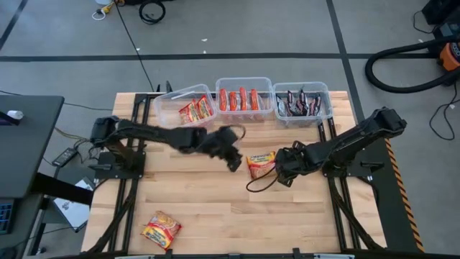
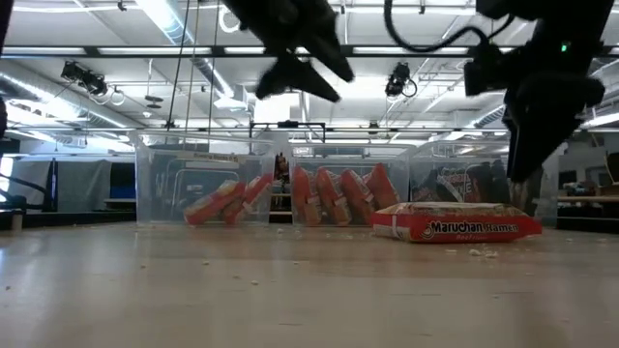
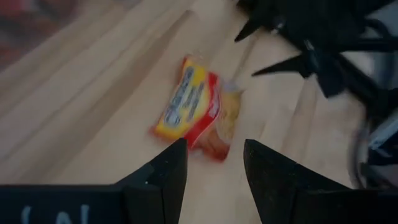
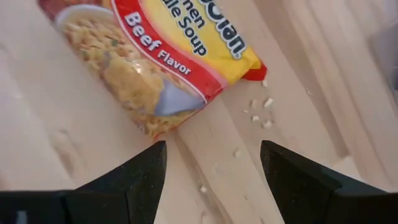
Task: Sort Maruchan noodles
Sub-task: Put the red noodle pack into the top left transparent bin
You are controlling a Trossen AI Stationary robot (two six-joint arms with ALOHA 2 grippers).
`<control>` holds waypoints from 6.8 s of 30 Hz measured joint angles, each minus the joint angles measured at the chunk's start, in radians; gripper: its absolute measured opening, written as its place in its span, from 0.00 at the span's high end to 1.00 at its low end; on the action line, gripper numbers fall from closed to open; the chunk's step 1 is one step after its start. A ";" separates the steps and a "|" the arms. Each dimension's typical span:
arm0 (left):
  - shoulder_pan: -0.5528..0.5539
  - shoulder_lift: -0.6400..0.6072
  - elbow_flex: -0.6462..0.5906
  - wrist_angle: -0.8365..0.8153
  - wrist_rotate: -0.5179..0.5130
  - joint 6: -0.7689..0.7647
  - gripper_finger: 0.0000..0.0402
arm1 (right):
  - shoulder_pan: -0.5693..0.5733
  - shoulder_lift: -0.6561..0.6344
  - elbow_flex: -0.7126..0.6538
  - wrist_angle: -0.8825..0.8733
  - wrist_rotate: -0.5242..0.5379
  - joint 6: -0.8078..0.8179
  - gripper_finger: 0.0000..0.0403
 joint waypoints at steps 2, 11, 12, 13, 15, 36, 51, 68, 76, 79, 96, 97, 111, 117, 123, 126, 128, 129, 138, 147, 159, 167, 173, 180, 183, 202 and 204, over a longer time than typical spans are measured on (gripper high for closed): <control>0.062 0.046 0.000 0.081 0.110 0.032 0.59 | 0.020 -0.018 0.035 -0.048 -0.004 0.034 0.34; 0.126 0.287 0.168 0.162 0.305 0.212 0.59 | 0.164 -0.090 0.197 -0.166 -0.002 0.166 0.34; 0.126 0.315 0.196 0.151 0.309 0.207 0.59 | 0.172 -0.091 0.214 -0.182 -0.001 0.178 0.34; 0.129 0.341 0.219 0.137 0.311 0.196 0.59 | 0.181 -0.090 0.232 -0.197 0.000 0.190 0.34; 0.131 0.393 0.264 0.133 0.310 0.196 0.59 | 0.193 -0.090 0.263 -0.219 0.001 0.202 0.34; 0.126 0.567 0.365 0.076 0.212 0.219 0.40 | 0.197 -0.089 0.293 -0.240 -0.078 0.203 0.34; 0.090 0.614 0.368 0.075 0.170 0.120 0.53 | 0.197 -0.089 0.293 -0.235 -0.080 0.221 0.34; 0.090 0.427 0.361 -0.012 0.163 0.437 0.98 | 0.224 -0.089 0.293 -0.331 -0.086 0.200 0.34; 0.064 0.108 0.363 -0.356 0.042 0.919 0.99 | 0.257 -0.090 0.293 -0.339 -0.046 0.202 0.34; 0.067 -0.001 0.364 -0.531 -0.042 1.107 1.00 | 0.257 -0.090 0.293 -0.339 -0.026 0.204 0.34; 0.555 -0.239 0.319 -0.954 -0.170 1.878 1.00 | 0.257 -0.090 0.293 -0.295 0.027 0.354 0.34; 0.580 -0.232 0.298 -0.950 -0.151 1.893 1.00 | 0.258 -0.090 0.293 -0.291 0.022 0.369 0.34; 0.667 -0.220 -0.084 -0.581 0.163 1.953 0.99 | 0.281 -0.090 0.293 -0.264 -0.028 0.476 0.34; 0.666 -0.218 -0.186 -0.427 0.200 2.028 0.97 | 0.281 -0.090 0.293 -0.264 -0.052 0.512 0.34; 0.655 -0.218 -0.253 -0.265 0.209 2.027 0.97 | 0.281 -0.090 0.293 -0.264 -0.073 0.539 0.34; 0.643 -0.218 -0.254 -0.255 0.185 2.026 0.96 | 0.281 -0.090 0.293 -0.264 -0.082 0.540 0.34; 0.627 -0.218 -0.254 -0.255 0.142 2.022 0.94 | 0.281 -0.090 0.293 -0.264 -0.082 0.539 0.34; 0.619 -0.221 -0.255 -0.254 0.121 2.013 0.93 | 0.281 -0.090 0.293 -0.264 -0.081 0.539 0.34; 0.534 -0.284 -0.256 -0.265 0.091 1.791 0.72 | 0.280 -0.090 0.293 -0.299 -0.078 0.454 0.34; 0.394 -0.344 0.018 -0.689 0.029 1.176 0.63 | 0.280 -0.090 0.293 -0.319 -0.059 0.256 0.34; -0.221 -0.331 0.272 -0.931 0.153 0.139 0.63 | 0.252 -0.089 0.293 -0.314 0.083 -0.098 0.34; -0.575 -0.279 0.112 -0.916 0.241 -0.259 0.59 | 0.226 -0.089 0.292 -0.267 0.105 -0.173 0.34; -0.645 -0.238 -0.049 -0.720 0.408 -0.320 0.49 | 0.219 -0.089 0.292 -0.241 0.106 -0.167 0.34; -0.867 -0.074 -0.031 -0.695 0.417 -0.048 0.48 | 0.247 -0.089 0.292 -0.269 0.115 -0.122 0.34; -0.935 -0.006 0.002 -0.664 0.342 0.020 0.48 | 0.252 -0.089 0.292 -0.290 0.118 -0.099 0.34; -1.092 0.225 0.018 -0.609 0.092 0.046 0.49 | 0.241 -0.089 0.292 -0.354 0.102 -0.094 0.34; -1.106 0.230 0.018 -0.611 0.042 0.062 0.49 | 0.241 -0.089 0.292 -0.369 0.100 -0.093 0.34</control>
